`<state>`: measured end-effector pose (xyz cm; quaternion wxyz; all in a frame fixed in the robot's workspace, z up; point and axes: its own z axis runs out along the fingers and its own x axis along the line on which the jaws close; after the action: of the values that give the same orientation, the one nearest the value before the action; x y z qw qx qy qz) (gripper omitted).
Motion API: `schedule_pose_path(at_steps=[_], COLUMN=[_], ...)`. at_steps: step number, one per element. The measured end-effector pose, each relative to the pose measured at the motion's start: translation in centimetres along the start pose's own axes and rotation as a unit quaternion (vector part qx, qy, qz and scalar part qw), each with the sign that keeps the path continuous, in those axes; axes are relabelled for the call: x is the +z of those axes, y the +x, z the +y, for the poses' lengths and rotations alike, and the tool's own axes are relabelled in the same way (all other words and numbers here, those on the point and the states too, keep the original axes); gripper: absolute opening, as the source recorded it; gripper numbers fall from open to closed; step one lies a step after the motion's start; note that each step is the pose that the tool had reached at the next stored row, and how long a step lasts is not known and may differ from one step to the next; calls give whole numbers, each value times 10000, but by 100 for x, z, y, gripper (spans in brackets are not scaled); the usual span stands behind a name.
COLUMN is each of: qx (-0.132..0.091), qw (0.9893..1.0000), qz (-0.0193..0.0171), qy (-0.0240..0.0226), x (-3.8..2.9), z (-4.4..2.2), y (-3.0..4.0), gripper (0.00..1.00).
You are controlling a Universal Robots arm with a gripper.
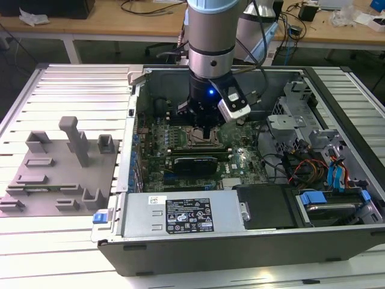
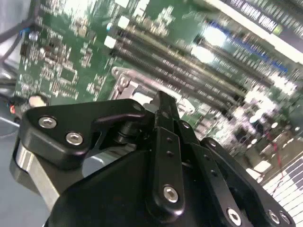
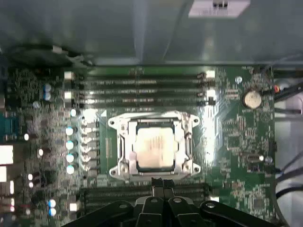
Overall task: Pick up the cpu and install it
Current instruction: 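Install the second cpu locking lever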
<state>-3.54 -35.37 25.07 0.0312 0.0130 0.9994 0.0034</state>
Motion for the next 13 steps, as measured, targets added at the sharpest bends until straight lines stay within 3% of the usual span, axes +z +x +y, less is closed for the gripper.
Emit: schedule_pose_path(at_steps=[1, 5, 13], qx=[0, 2, 4], qw=[10000, 10000, 10000], qz=[4, 4, 6], qy=[0, -29, -66], x=[7, 55, 143], z=[-122, -141, -157], y=[-4, 105, 212], gripper=[11, 11, 11])
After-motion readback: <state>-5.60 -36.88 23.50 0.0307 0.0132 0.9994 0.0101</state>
